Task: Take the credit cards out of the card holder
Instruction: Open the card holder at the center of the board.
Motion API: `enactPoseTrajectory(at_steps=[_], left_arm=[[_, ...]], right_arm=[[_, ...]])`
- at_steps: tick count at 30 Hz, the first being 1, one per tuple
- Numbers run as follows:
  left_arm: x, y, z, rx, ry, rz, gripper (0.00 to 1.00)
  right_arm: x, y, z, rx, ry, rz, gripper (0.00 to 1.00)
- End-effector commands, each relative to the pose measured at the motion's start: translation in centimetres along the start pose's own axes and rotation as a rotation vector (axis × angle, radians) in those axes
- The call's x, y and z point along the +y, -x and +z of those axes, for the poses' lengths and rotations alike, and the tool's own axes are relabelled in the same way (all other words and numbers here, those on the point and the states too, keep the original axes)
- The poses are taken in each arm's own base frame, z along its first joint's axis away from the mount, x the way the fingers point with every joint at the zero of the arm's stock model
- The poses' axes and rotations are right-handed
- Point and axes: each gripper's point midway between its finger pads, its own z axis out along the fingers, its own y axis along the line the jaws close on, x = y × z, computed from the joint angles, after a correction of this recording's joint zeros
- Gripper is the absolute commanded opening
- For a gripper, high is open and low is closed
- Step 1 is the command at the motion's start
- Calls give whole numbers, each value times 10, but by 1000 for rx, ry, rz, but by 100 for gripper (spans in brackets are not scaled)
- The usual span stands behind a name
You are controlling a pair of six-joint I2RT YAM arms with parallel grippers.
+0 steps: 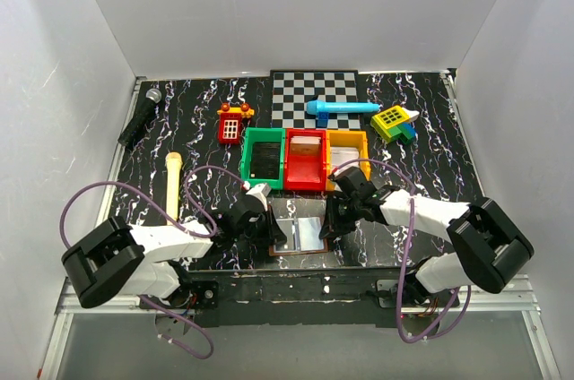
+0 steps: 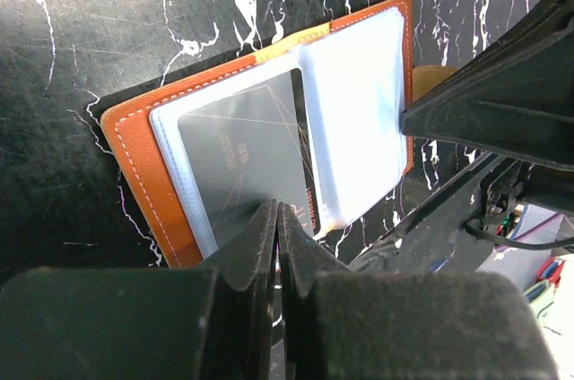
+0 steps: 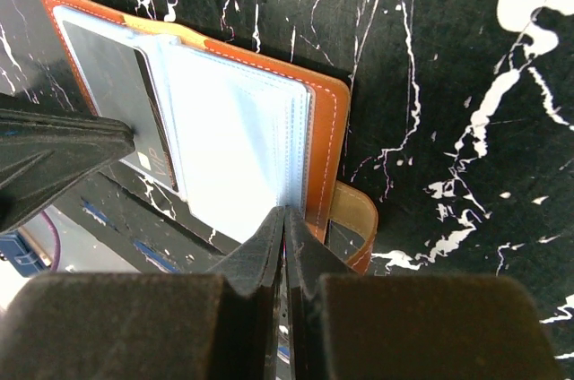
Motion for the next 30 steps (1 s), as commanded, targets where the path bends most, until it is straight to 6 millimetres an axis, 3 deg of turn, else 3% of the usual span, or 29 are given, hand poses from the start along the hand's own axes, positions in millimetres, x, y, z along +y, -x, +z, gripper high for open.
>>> enactPoseTrajectory(at_steps=[1,9,13,18,22,25,28,30], left_arm=[[25,-7,4,-12,81,-21,0],[31,-12,2,-2,94,-22,0],[30,-4,0,-35,101,-6,0],[25,2,-3,-52,91,5,0],[25,2,-3,-54,90,5,0],[23,2,-4,-55,79,1,0],[19,4,-4,-60,60,6,0],[16,5,-4,-61,49,12,0]], right_arm=[[-4,1,-5,-12,-26,-17,9],[0,4,-11,-19,-22,-23,9],[13,14,-33,-72,-14,-56,9],[55,34,-78,-169,73,-144,11],[97,36,-98,-198,217,-221,18],[127,31,-94,-188,330,-268,30],[139,26,-77,-145,350,-281,39],[143,23,-62,-116,354,-278,39]])
